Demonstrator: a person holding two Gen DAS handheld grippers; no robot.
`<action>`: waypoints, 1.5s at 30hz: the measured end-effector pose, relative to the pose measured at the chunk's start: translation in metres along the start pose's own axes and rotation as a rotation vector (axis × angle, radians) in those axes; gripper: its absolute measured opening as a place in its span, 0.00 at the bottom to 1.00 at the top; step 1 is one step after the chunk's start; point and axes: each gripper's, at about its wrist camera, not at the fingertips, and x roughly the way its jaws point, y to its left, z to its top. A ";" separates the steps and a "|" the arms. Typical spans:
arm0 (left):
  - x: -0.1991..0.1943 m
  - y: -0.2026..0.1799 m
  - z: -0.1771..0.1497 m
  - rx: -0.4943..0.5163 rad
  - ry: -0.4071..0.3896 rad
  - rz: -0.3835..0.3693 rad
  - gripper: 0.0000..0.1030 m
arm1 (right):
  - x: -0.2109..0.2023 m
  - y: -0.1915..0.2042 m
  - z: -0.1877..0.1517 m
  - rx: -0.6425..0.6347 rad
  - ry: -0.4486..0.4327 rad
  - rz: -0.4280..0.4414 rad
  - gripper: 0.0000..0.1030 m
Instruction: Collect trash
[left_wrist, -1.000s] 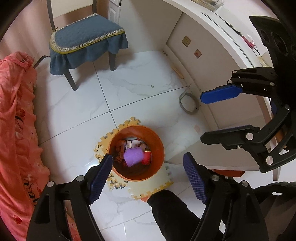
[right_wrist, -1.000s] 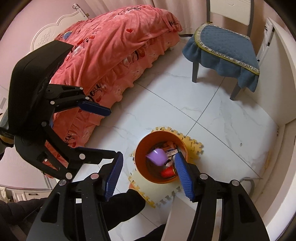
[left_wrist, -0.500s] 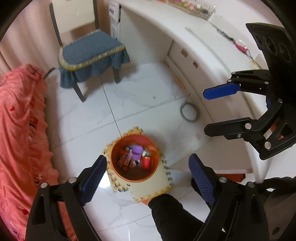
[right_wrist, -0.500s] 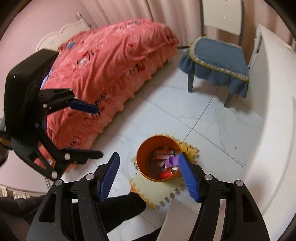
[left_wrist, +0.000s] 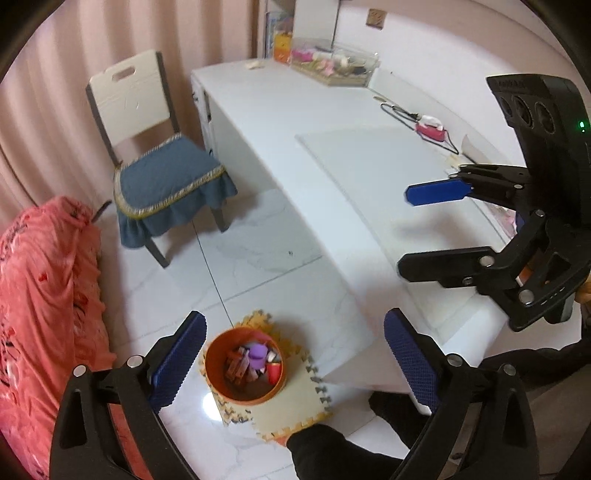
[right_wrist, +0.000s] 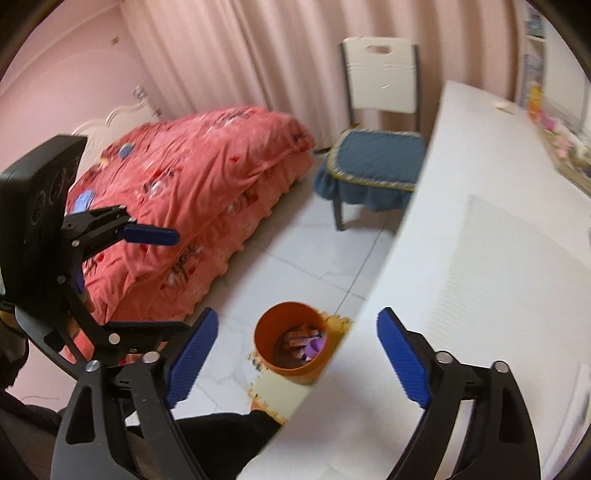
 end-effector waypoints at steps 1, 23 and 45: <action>-0.001 -0.005 0.002 0.005 -0.007 0.003 0.93 | -0.006 -0.004 -0.001 0.008 -0.012 -0.011 0.87; -0.030 -0.066 0.055 -0.083 -0.202 0.052 0.94 | -0.111 -0.066 -0.025 0.174 -0.241 -0.200 0.95; -0.043 -0.058 0.065 -0.205 -0.350 0.181 0.94 | -0.112 -0.056 -0.010 0.142 -0.315 -0.266 0.95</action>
